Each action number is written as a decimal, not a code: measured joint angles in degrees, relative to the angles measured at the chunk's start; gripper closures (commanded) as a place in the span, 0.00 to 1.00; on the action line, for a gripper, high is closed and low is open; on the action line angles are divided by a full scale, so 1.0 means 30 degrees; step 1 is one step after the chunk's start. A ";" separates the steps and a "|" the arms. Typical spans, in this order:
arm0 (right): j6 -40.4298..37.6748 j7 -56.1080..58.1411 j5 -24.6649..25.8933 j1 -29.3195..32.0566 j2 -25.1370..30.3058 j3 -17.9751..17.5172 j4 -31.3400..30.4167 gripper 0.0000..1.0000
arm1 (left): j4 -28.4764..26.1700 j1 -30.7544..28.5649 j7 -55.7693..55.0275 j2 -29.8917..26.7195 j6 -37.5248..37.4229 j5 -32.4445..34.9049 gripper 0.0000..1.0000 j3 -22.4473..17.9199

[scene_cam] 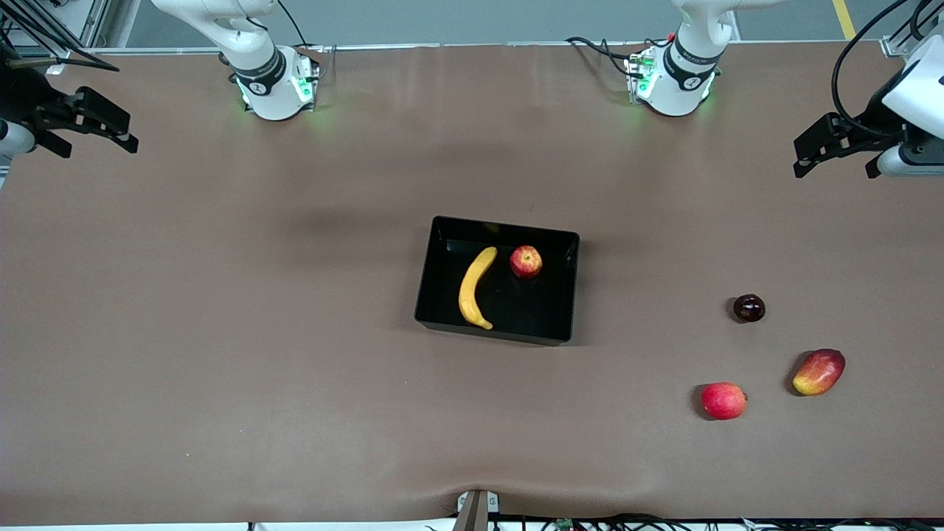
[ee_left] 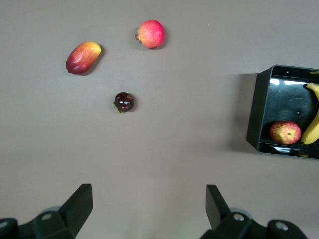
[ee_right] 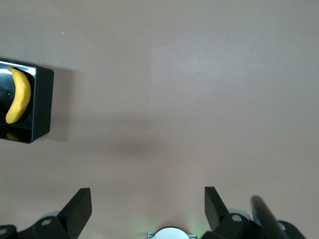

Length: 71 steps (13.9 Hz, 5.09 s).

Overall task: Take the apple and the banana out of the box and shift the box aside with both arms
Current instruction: 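Reach the left gripper into the black tray toward the red apple, then grasp the red apple with the left gripper and lift it, then carry the apple out of the tray and set it beside the plum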

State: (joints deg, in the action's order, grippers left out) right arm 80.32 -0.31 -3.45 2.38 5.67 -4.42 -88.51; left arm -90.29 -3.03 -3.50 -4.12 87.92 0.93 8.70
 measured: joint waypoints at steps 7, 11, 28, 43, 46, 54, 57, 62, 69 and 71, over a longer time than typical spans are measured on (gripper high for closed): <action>-0.0005 0.0000 0.0000 0.0002 -0.0001 0.0048 -0.0004 0.00 | 0.0396 0.0217 0.0016 0.0827 0.0000 0.0061 0.00 0.0361; -0.0007 0.0000 -0.0009 0.0005 -0.0006 0.0072 -0.0015 0.00 | 0.0504 0.1177 -0.2347 0.2290 0.0063 0.0079 0.00 0.2585; -0.0005 0.0000 -0.0178 0.0013 -0.0015 0.0094 -0.0116 0.00 | -0.0963 0.8999 -1.8787 1.3026 0.9656 0.4170 0.00 0.3743; 0.0130 0.0008 -0.0282 0.0014 -0.0408 0.0093 -0.0024 0.00 | -0.1882 0.8846 -2.0142 1.4147 1.2962 0.4866 1.00 0.3620; 0.0130 0.0017 -0.0290 0.0014 -0.0561 0.0084 0.0010 0.00 | -0.0179 0.8673 -1.9299 1.2811 1.0529 0.4973 1.00 0.3572; -0.0850 0.0125 -0.0296 0.0130 -0.1556 0.0119 0.0018 0.00 | 0.1330 0.3287 -1.3203 0.9646 0.6832 0.4517 1.00 0.3509; -0.1318 0.0197 -0.0296 0.0674 -0.1896 0.0175 0.0029 0.00 | 0.0803 0.0763 -1.0510 1.0124 0.6821 0.4456 1.00 0.3468; -0.1369 0.0223 -0.0296 0.0837 -0.1965 0.0172 0.0119 0.00 | 0.0179 -0.2631 -0.5349 1.2060 0.8480 0.5171 1.00 0.3404; -0.1445 0.0265 -0.0291 0.1820 -0.1994 0.0236 0.0118 0.00 | 0.0592 -0.5563 0.2077 1.4328 1.2292 0.5793 1.00 0.3274; -0.1433 0.0265 -0.0291 0.1927 -0.1997 0.0239 0.0127 0.00 | 0.0995 -0.5621 0.2651 1.5131 1.2941 0.5793 1.00 0.3051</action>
State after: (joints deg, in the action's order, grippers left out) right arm 76.02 0.48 -4.33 8.16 -0.32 -3.70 -88.13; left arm -87.30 -19.89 4.45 41.28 126.75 18.31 17.85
